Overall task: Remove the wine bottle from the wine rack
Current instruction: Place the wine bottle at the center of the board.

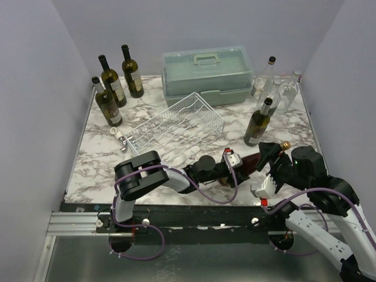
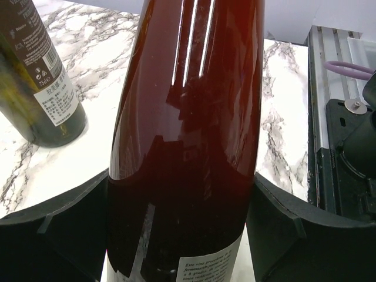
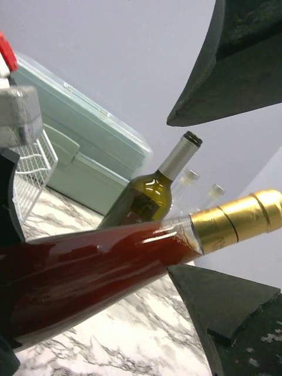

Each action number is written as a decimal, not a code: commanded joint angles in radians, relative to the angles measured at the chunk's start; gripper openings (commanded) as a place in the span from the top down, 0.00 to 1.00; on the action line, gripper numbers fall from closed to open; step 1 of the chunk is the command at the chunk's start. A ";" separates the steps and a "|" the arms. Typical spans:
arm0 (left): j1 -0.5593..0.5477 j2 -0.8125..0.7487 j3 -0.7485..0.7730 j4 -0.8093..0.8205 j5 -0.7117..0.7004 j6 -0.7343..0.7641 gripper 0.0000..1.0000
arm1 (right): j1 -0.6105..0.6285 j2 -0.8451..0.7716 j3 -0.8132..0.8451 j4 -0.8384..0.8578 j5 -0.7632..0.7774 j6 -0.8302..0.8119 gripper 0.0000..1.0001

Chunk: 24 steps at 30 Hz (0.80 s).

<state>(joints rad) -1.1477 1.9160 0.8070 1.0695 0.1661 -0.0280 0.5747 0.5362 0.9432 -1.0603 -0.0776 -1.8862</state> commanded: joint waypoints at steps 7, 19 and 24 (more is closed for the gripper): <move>-0.006 0.027 -0.061 0.117 -0.058 -0.082 1.00 | 0.004 0.000 0.187 -0.024 -0.228 0.386 0.01; -0.005 0.031 -0.084 0.140 -0.106 -0.092 1.00 | 0.005 0.145 0.320 0.286 0.119 1.554 0.01; -0.005 0.035 -0.086 0.153 -0.114 -0.098 1.00 | 0.005 0.169 0.277 0.295 0.348 1.941 0.01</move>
<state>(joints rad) -1.1477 1.9282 0.7429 1.1801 0.0803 -0.1089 0.5751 0.7025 1.2472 -0.8047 0.0261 -0.4141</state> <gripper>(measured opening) 0.772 0.994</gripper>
